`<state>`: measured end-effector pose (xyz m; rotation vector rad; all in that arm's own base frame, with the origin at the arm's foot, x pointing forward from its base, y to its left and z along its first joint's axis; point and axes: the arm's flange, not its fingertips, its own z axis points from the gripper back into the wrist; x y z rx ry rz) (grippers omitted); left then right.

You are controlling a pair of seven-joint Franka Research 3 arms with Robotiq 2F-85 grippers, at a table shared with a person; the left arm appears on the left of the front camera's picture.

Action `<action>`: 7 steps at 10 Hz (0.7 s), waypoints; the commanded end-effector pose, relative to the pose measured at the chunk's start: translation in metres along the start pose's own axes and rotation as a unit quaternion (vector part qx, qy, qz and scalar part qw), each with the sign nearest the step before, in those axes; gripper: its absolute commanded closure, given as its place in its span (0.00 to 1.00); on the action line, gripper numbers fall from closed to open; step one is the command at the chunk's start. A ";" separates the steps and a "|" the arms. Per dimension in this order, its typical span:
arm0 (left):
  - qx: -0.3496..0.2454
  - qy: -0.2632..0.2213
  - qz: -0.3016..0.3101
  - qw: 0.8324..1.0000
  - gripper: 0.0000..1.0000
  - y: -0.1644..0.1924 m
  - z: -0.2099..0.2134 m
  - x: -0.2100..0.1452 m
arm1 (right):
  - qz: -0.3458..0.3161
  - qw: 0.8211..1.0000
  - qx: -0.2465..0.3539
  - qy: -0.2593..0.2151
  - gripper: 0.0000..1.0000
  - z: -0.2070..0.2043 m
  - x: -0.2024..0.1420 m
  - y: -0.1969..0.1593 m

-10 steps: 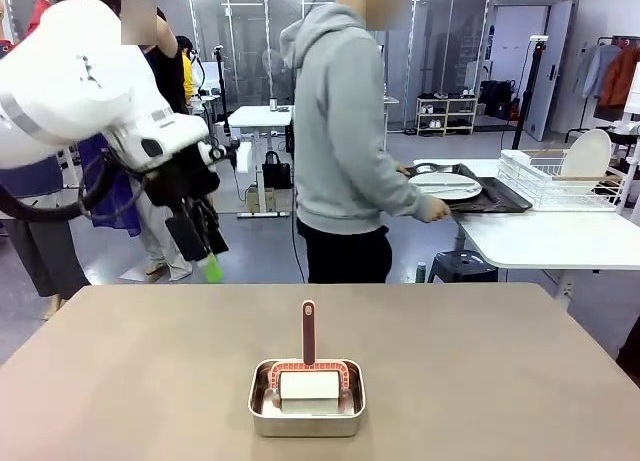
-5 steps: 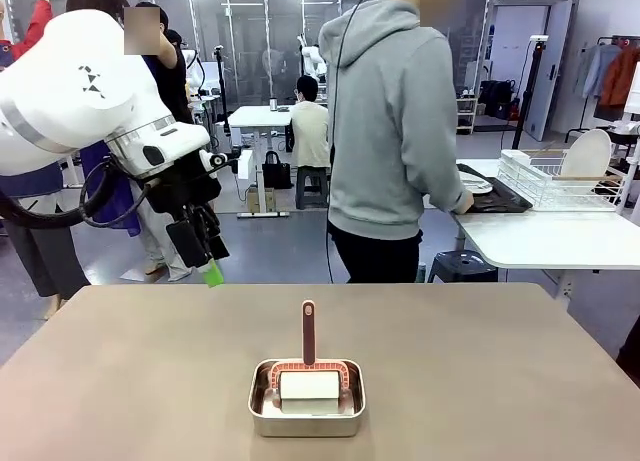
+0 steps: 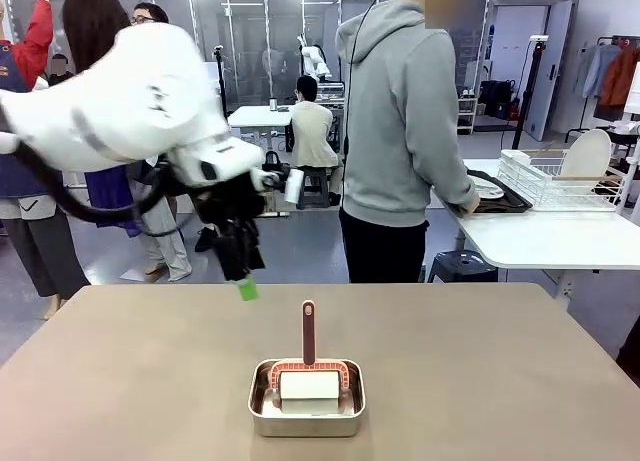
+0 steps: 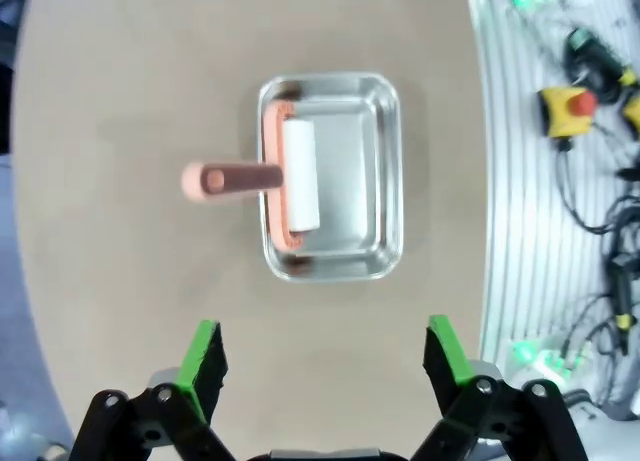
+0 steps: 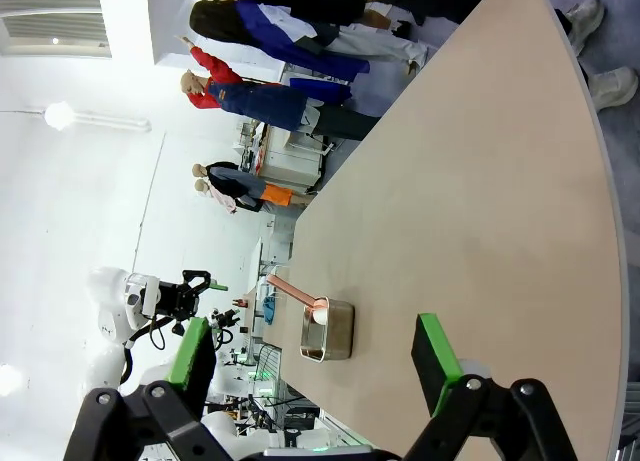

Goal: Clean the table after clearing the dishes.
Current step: When the right (or left) Handle tray is removed, use the right hand (or left hand) to clean the right (or left) side of the table with the Lint Roller.

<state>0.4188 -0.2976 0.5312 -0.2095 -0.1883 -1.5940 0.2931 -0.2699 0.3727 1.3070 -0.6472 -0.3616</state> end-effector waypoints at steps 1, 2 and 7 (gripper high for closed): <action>-0.001 0.027 -0.013 1.000 0.00 0.024 -0.011 0.027 | 0.003 1.000 0.004 -0.004 0.00 0.000 0.000 0.003; -0.019 0.041 -0.004 0.999 0.00 0.033 -0.022 0.037 | 0.003 1.000 0.004 -0.004 0.00 0.000 0.000 0.003; -0.057 0.044 -0.010 0.997 0.00 0.058 -0.063 0.063 | 0.003 1.000 0.004 -0.004 0.00 0.000 0.000 0.003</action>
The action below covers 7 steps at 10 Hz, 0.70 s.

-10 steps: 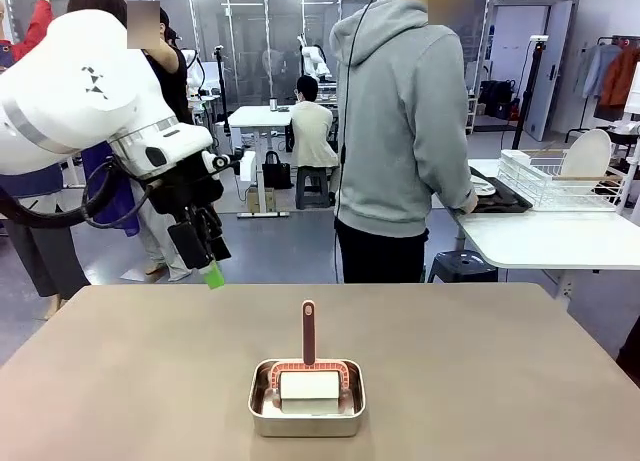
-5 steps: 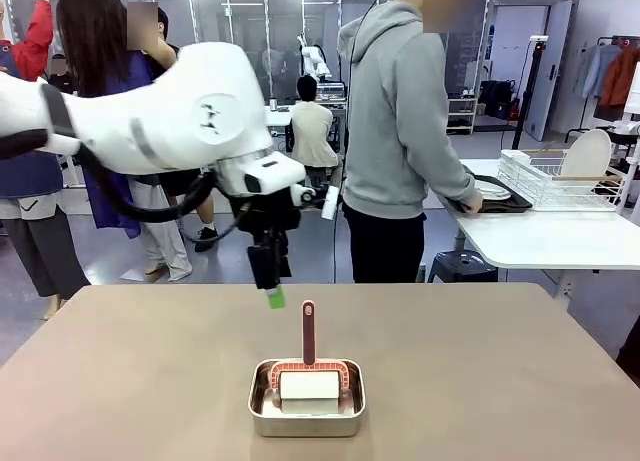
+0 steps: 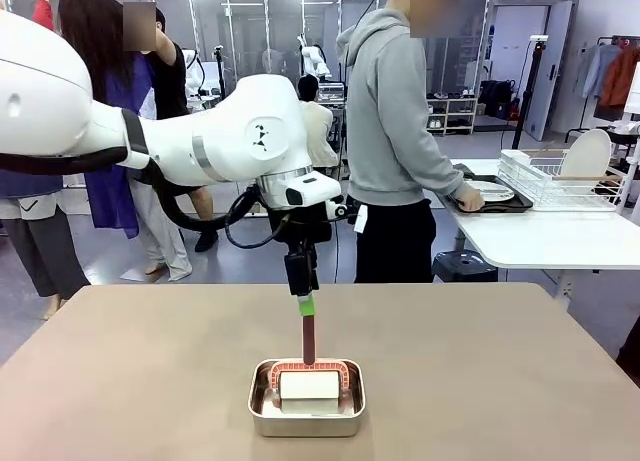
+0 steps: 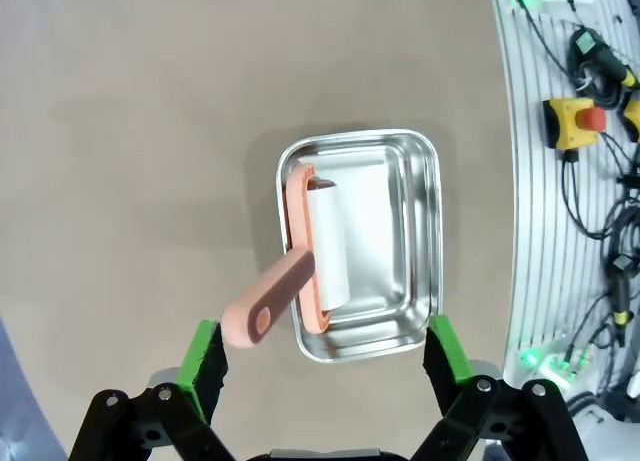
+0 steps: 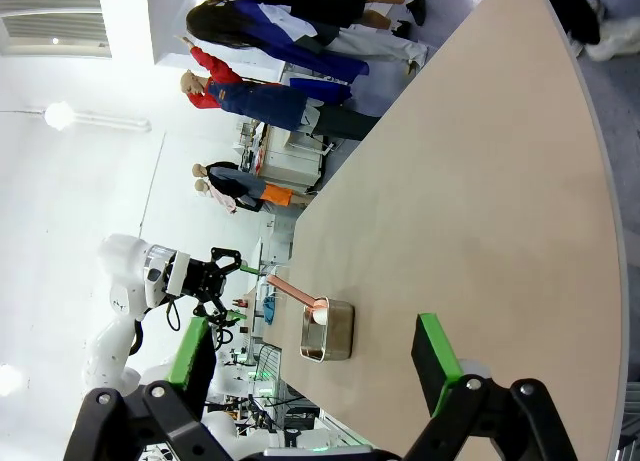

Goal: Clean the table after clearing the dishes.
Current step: When the right (or left) Handle tray is removed, use the right hand (or left hand) to clean the right (or left) side of the table with the Lint Roller.

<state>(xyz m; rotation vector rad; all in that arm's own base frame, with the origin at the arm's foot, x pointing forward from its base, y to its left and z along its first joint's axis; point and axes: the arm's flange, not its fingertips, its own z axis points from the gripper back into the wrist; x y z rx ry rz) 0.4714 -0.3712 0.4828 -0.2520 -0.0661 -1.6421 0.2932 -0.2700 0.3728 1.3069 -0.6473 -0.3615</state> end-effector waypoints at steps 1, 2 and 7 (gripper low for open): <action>-0.015 0.019 0.012 1.000 0.00 0.009 -0.006 0.008 | 0.003 1.000 0.004 -0.004 0.00 0.000 0.000 0.003; -0.027 0.031 0.008 0.999 0.00 0.012 -0.016 0.013 | 0.003 1.000 0.004 -0.004 0.00 0.000 0.000 0.003; -0.049 0.055 0.026 0.997 0.00 0.026 -0.061 0.009 | 0.003 1.000 0.004 -0.004 0.00 0.000 0.000 0.003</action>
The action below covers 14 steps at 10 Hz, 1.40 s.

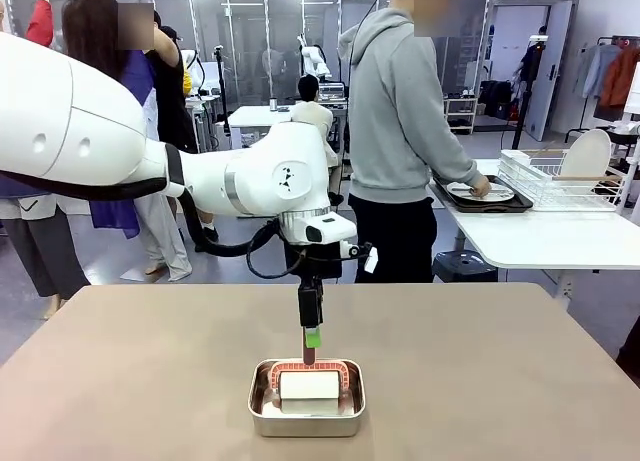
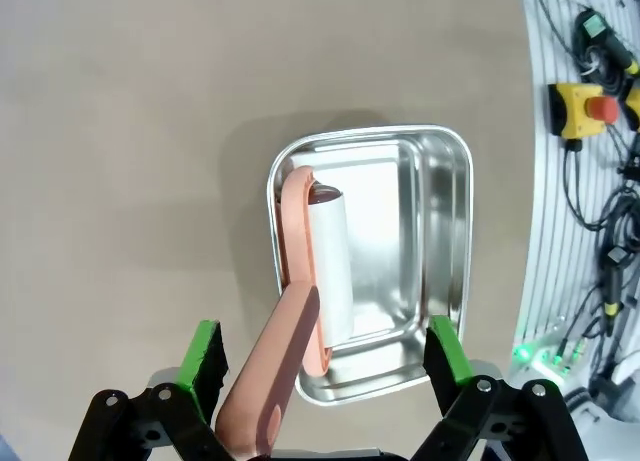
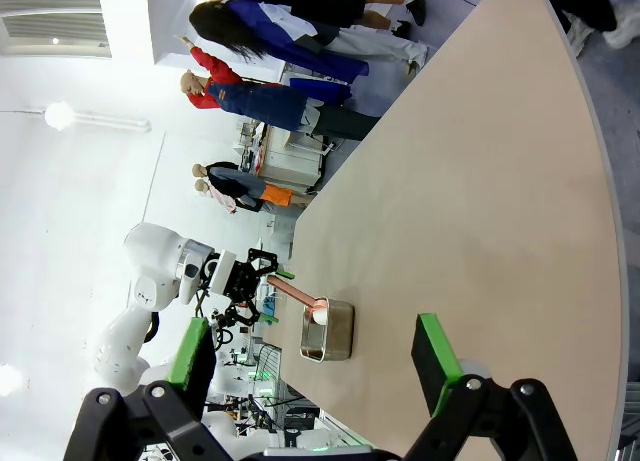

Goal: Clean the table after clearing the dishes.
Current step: When the right (or left) Handle tray is removed, use the right hand (or left hand) to clean the right (or left) side of the table with the Lint Roller.

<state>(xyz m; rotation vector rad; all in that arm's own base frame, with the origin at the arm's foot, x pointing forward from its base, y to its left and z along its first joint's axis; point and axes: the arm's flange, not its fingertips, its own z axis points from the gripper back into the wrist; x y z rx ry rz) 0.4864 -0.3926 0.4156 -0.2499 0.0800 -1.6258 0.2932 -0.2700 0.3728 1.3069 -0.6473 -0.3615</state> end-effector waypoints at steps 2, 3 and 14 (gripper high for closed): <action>-0.011 0.018 0.013 1.000 0.00 0.007 0.001 -0.004 | 0.003 1.000 0.004 -0.004 0.00 0.000 0.000 0.003; -0.018 0.020 0.014 1.000 0.00 0.009 -0.003 -0.003 | 0.003 1.000 0.004 -0.004 0.00 0.000 0.000 0.003; -0.029 0.049 0.033 0.998 1.00 0.011 -0.002 -0.008 | 0.003 1.000 0.004 -0.004 0.00 0.000 0.000 0.003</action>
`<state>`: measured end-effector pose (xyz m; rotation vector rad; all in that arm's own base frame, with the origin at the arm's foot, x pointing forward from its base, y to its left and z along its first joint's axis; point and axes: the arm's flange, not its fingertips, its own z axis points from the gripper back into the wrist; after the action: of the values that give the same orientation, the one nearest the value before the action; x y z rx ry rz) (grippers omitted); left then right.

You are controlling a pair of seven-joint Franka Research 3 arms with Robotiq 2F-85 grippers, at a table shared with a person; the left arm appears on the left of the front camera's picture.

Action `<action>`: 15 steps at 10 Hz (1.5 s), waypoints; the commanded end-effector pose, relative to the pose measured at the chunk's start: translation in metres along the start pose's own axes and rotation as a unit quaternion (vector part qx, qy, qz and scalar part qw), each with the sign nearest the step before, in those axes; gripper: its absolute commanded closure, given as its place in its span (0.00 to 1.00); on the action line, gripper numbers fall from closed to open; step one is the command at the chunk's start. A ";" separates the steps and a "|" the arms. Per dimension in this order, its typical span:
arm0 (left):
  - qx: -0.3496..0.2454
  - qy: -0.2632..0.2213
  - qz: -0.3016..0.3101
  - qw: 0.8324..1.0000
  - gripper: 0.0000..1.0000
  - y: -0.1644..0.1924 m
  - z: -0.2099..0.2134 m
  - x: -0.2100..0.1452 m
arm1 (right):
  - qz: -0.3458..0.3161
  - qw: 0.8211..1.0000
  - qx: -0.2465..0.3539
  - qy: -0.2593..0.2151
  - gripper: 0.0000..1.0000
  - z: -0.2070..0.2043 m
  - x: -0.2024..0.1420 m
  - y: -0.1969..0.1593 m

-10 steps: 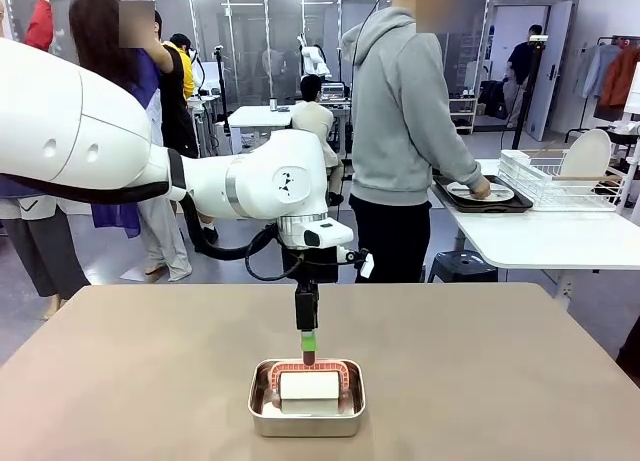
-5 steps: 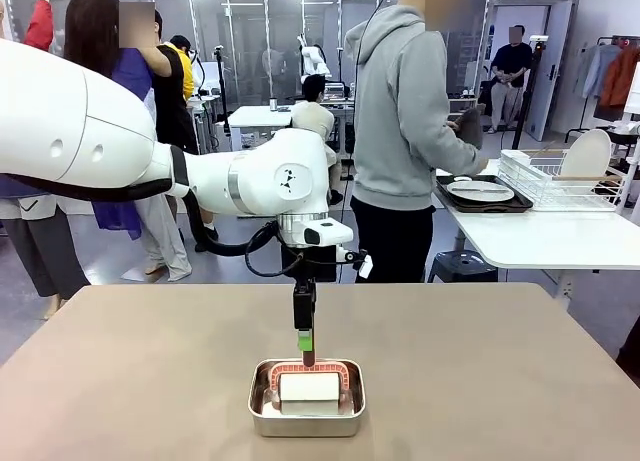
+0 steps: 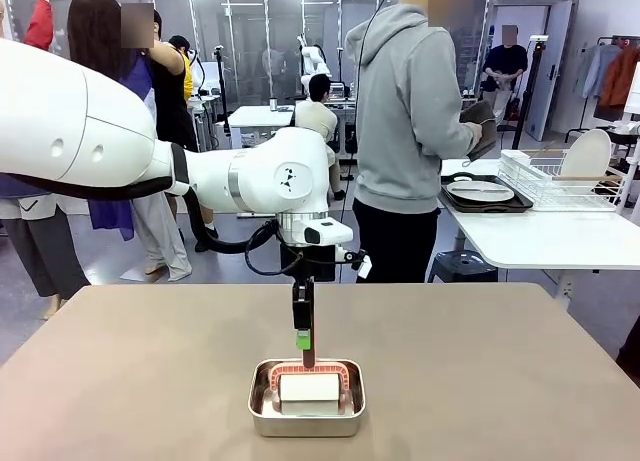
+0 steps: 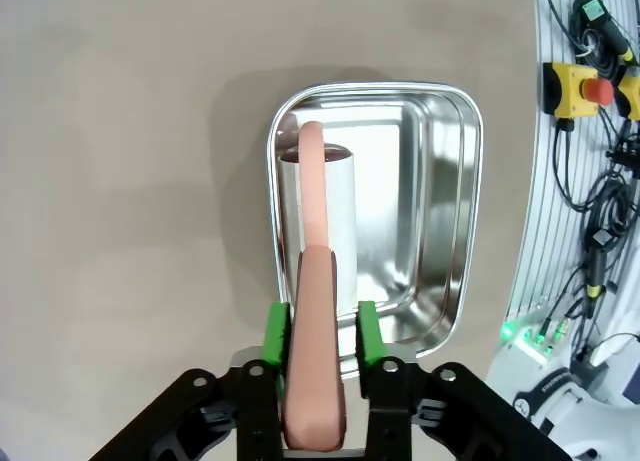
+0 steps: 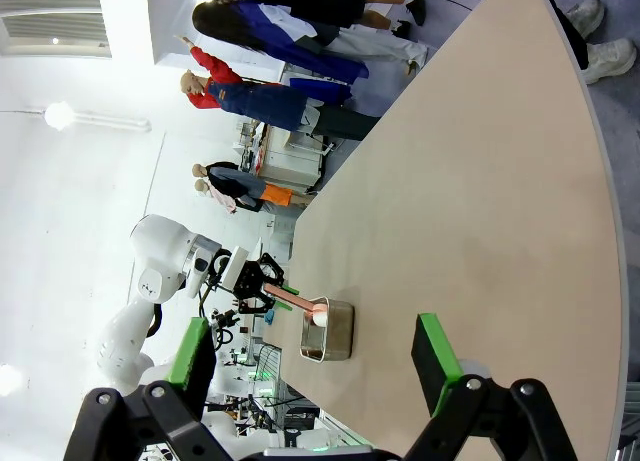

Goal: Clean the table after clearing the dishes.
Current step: When the right (or left) Handle tray is removed, use the right hand (or left hand) to clean the right (or left) side of the table with the Lint Roller.

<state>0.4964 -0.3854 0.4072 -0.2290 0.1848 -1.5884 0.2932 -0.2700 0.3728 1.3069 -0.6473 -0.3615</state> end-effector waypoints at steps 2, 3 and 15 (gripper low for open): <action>-0.001 0.012 0.012 1.000 1.00 0.000 0.005 -0.001 | 0.003 1.000 0.004 -0.004 0.00 0.000 0.000 0.003; -0.001 0.011 0.016 1.000 1.00 0.000 0.006 -0.002 | 0.003 1.000 0.004 -0.004 0.00 0.000 0.000 0.003; -0.106 -0.371 0.467 0.795 1.00 -0.053 0.050 -0.241 | 0.003 1.000 0.004 -0.004 0.00 0.000 0.000 0.003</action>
<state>0.4802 -0.1339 0.4683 -0.7864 -0.0060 -0.5564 0.2927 -0.2702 0.3729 1.3070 -0.6485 -0.3623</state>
